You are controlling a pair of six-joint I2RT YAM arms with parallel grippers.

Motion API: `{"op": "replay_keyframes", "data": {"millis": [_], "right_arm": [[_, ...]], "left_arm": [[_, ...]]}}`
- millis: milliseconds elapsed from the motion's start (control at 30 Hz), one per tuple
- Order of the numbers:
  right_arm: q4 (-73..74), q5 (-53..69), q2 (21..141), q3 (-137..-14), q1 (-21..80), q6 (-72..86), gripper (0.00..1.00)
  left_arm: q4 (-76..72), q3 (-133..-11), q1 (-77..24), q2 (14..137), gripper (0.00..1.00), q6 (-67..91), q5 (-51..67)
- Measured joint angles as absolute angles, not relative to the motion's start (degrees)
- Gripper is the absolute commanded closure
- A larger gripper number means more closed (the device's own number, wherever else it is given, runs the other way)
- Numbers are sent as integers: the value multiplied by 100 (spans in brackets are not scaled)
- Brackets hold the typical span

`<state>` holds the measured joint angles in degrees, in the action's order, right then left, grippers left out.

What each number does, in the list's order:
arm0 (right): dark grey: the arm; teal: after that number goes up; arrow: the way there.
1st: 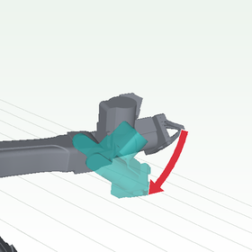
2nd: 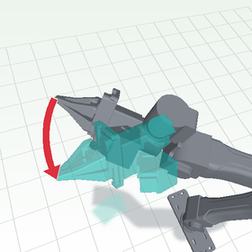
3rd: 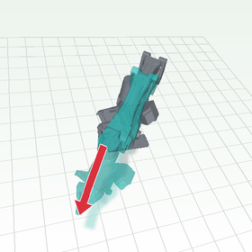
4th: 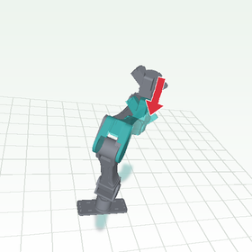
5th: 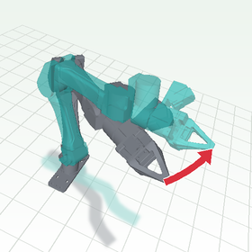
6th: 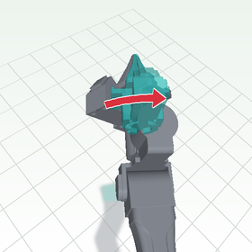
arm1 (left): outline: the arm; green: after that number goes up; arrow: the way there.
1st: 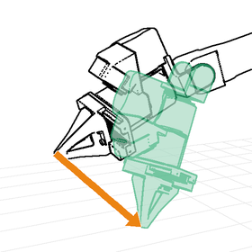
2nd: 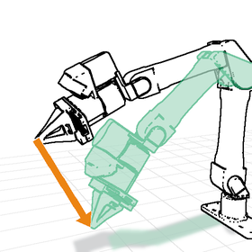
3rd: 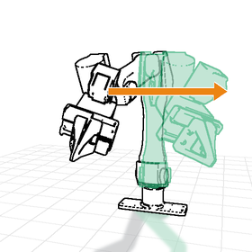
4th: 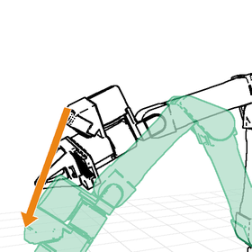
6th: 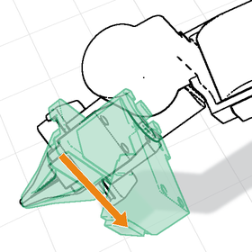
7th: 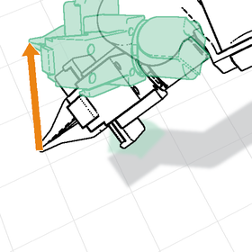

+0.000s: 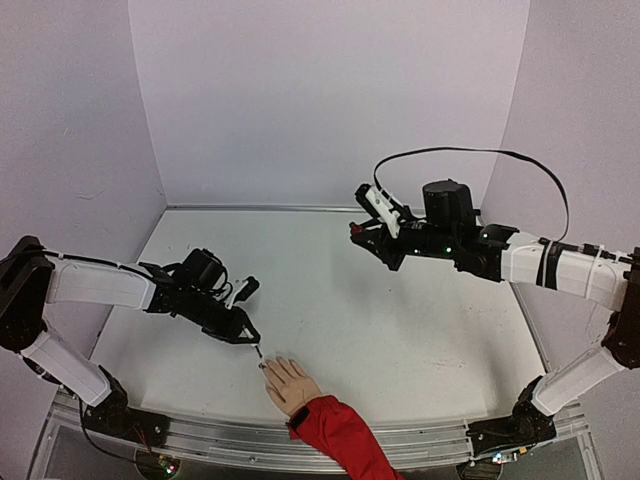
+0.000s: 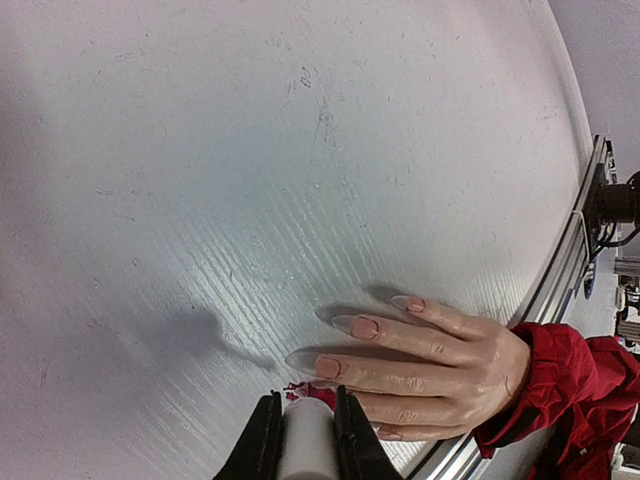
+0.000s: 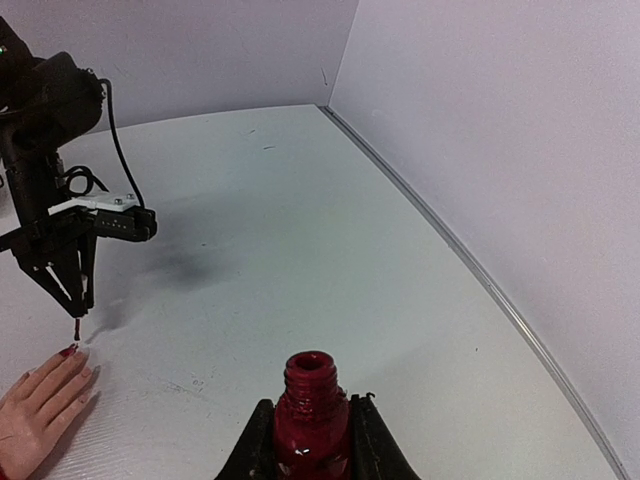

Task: Paint the nails

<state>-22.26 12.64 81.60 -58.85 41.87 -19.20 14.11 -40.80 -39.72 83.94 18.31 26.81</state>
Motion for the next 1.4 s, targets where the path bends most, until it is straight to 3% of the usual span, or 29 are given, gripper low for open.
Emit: {"op": "replay_keyframes", "data": {"millis": [1400], "right_arm": [[-2226, 1271, 8213, -5885, 4165, -1905, 100]], "left_arm": [[1498, -4080, -4123, 8711, 100, 1831, 2941]]}}
